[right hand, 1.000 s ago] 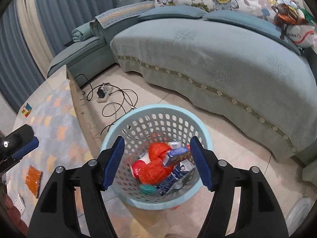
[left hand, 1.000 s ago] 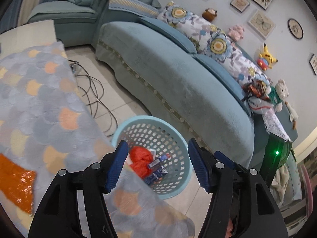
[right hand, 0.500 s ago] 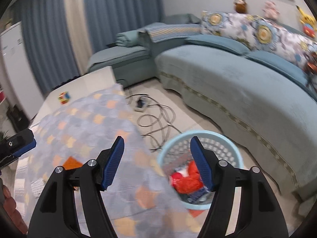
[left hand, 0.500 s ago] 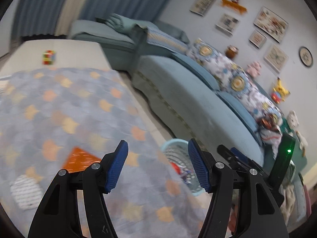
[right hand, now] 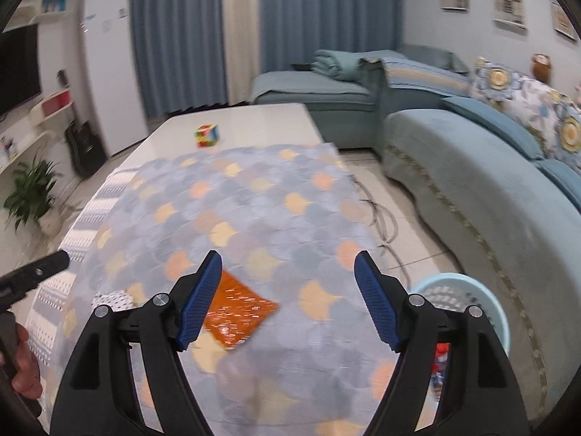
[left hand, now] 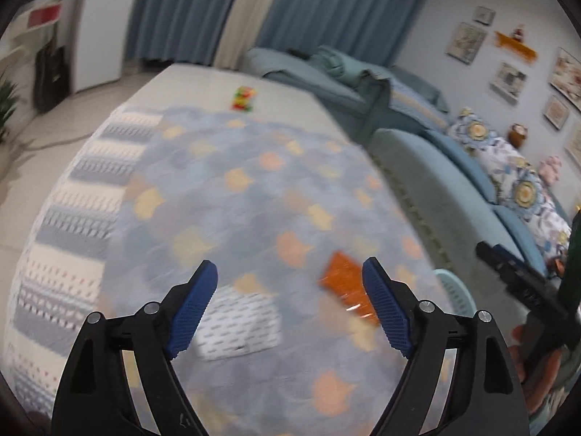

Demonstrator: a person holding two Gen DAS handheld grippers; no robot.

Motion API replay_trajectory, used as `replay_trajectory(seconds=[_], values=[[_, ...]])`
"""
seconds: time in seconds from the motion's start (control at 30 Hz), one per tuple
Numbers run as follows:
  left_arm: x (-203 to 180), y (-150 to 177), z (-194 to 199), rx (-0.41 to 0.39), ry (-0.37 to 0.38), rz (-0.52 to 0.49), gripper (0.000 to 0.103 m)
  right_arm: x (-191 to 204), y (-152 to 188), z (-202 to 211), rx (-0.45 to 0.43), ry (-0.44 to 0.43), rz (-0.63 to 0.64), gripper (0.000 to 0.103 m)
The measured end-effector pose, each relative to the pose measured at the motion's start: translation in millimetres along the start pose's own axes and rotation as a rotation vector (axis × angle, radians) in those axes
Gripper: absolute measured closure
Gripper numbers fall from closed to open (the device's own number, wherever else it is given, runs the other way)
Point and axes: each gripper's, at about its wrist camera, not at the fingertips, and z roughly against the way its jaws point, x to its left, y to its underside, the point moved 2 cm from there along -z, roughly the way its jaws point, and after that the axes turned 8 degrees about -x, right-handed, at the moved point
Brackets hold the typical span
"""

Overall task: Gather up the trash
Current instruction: 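Move both tools back toward the orange wrapper and dotted tissue pack, then grasp the dotted tissue pack with left tool while right tool grasps orange wrapper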

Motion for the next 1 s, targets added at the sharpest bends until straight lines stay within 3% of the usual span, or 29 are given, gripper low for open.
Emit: replay_trajectory(seconds=[0.17,0.37,0.57,0.7,0.8,0.97,1.0], values=[[33,27,-25,0.100,-0.036,0.066,0.023,22,18,-36,0.073,-0.061,0.020,0.031],[40,60,-56,0.196,-0.082,0.061,0.023,37,44,-67,0.144,-0.094,0.038,0.031],[20,68,-68,0.187,-0.193,-0.085,0.020,48,74,-95,0.237,-0.110,0.088,0.031],[9,76,-73,0.177,-0.291,-0.203,0.029,58,85,-105,0.274,-0.117,0.131,0.027],[9,75,-67,0.159,-0.295,-0.197,0.042,64,89,-111,0.294,-0.106,0.153,0.020],[16,74,-59,0.131,-0.295,-0.162,0.057,63,93,-126,0.329,-0.073,0.139,0.021],[17,74,-57,0.126,-0.295,-0.158,0.060,62,92,-128,0.327,-0.078,0.129,0.026]])
